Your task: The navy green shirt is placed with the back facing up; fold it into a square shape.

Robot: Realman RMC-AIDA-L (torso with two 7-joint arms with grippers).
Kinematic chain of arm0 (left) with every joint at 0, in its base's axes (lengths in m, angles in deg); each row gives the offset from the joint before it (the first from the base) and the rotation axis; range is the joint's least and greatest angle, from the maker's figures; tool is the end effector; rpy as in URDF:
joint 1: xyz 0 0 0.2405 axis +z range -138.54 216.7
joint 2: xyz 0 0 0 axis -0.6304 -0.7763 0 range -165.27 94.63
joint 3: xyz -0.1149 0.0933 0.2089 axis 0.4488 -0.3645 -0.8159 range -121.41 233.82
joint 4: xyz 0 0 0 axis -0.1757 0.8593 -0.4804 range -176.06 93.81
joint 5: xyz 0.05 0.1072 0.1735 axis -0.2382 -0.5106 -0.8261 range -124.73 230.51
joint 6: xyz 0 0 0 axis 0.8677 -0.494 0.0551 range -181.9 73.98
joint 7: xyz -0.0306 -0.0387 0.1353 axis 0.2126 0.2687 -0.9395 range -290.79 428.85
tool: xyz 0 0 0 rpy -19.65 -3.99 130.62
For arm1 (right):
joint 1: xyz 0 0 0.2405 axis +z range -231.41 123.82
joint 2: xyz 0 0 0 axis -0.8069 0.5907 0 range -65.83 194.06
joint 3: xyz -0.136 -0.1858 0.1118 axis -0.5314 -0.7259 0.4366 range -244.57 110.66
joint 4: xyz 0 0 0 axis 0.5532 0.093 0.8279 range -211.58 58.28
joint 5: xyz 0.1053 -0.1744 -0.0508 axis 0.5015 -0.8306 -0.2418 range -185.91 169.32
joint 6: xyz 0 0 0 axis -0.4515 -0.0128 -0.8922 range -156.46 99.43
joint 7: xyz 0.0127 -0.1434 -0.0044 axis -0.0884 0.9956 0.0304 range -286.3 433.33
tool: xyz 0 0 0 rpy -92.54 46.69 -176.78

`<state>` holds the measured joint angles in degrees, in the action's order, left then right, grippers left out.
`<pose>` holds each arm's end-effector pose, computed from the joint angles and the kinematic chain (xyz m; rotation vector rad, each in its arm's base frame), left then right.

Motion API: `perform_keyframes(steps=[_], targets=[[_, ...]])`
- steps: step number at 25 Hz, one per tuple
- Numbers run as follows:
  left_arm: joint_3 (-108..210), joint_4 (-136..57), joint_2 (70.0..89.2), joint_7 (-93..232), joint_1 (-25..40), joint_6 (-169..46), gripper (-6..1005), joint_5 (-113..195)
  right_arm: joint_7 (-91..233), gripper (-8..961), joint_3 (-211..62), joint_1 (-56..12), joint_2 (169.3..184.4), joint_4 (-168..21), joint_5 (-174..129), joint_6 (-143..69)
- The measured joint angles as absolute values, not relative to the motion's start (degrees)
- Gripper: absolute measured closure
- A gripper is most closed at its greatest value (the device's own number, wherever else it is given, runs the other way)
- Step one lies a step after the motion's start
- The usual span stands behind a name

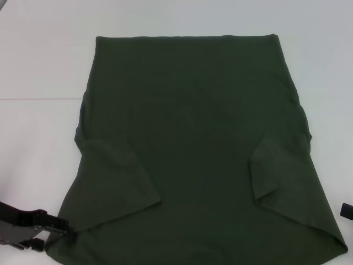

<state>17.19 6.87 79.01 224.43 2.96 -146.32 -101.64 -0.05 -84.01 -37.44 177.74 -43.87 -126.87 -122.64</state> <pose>-0.3114 0.3372 0.0493 -1.9970 -2.0677 0.1494 0.3714 0.2500 0.0658 -2.3082 0.9079 0.7378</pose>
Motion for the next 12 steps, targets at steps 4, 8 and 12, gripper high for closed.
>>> perform_keyframes(steps=[4, 8, 12], targets=[[17.17, 6.86, 79.19, 224.40, 2.91, -146.48, 175, -101.43, -0.05, 137, -84.01, -37.43, 177.75, -43.87, -126.90, -122.64], [17.18, 6.86, 79.52, 224.33, 2.70, -146.65, 176, -101.40, -0.05, 137, -84.01, -37.38, 177.75, -43.87, -127.00, -122.64], [17.18, 6.86, 79.73, 224.26, 2.39, -147.06, 176, -101.28, -0.05, 137, -84.01, -37.36, 177.76, -43.87, -127.08, -122.64]])
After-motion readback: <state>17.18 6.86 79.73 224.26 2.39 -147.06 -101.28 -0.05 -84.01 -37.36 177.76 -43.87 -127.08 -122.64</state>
